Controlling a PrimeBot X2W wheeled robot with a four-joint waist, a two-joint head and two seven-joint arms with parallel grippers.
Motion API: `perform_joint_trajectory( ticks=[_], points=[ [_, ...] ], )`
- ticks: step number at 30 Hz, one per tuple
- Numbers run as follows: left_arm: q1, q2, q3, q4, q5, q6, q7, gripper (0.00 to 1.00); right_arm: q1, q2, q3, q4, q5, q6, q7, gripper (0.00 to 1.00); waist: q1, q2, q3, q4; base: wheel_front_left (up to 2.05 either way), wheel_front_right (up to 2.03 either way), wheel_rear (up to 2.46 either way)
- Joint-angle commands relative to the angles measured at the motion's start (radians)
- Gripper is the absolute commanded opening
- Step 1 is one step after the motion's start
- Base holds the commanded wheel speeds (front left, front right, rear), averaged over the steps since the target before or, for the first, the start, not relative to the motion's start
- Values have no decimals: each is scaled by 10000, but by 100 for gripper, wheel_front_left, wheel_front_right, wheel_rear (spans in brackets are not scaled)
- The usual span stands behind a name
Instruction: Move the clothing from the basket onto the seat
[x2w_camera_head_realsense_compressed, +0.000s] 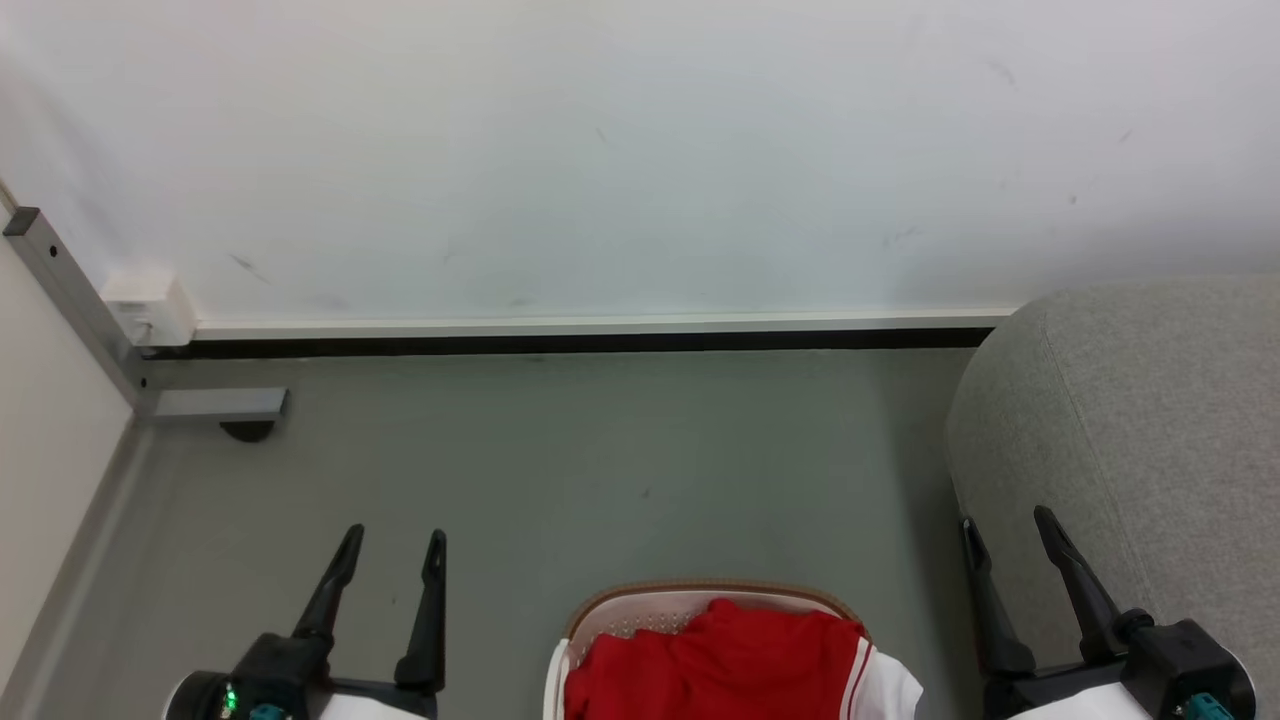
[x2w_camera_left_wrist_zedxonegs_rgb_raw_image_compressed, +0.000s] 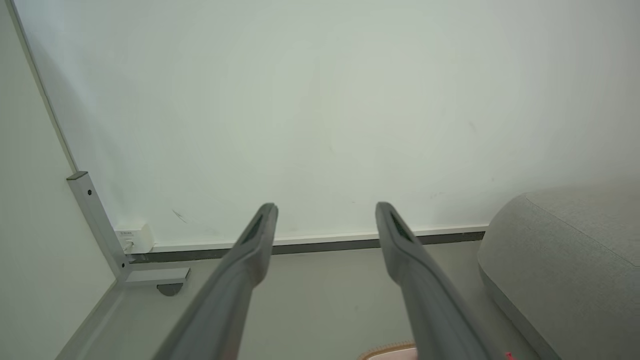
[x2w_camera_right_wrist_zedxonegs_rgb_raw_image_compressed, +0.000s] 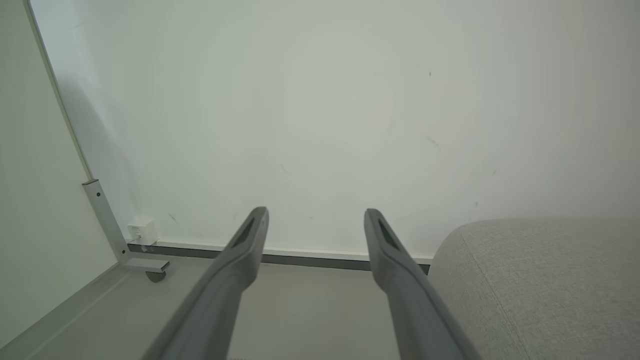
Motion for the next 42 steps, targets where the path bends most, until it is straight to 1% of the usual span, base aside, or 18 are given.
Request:
perform_joint_trajectory(
  ticks=[1, 6, 14, 21, 27, 34, 38, 42],
  points=[
    [-84, -2, -6, 13, -32, -37, -7, 100, -127, -19, -25, -74, 74, -21, 1, 100, 0, 0, 158, -104, 0, 0, 0],
    [-303, -22, -64, 15, -50, -186, -7, 100, -248, -19, -141, -220, 156, -21, 1, 100, 0, 0, 646, -292, 0, 0, 0],
    [-1135, 6, -370, 245, 194, -537, -5, 100, -750, -17, -397, -589, 282, -21, 3, 100, 0, 0, 1931, -599, 0, 0, 0],
    [-2052, 270, -966, 1194, 445, -797, -5, 100, -1236, -15, -711, -837, 367, -21, 3, 100, 0, 0, 2962, -918, 0, 0, 0],
    [-3004, 681, -1848, 2779, 811, -945, -5, 100, -1590, -12, -915, -1077, 475, -21, 3, 100, 0, 0, 3775, -1224, 0, 0, 0],
    [-4202, 1157, -3149, 5087, 1084, -1015, -5, 100, -1945, -15, -1053, -1304, 689, -21, 3, 100, 0, 0, 4624, -1621, 0, 0, 0],
    [-4937, 1353, -4114, 6477, 976, -1008, 44, 100, -2125, -14, -1020, -1363, 870, -21, 3, 100, 0, 0, 5062, -1845, 0, 0, 0],
    [-5695, 1338, -4979, 7673, 696, -1011, 309, 100, -2270, -17, -922, -1428, 1004, -21, 3, 100, 0, 0, 5517, -2028, 0, 0, 0]
  ],
)
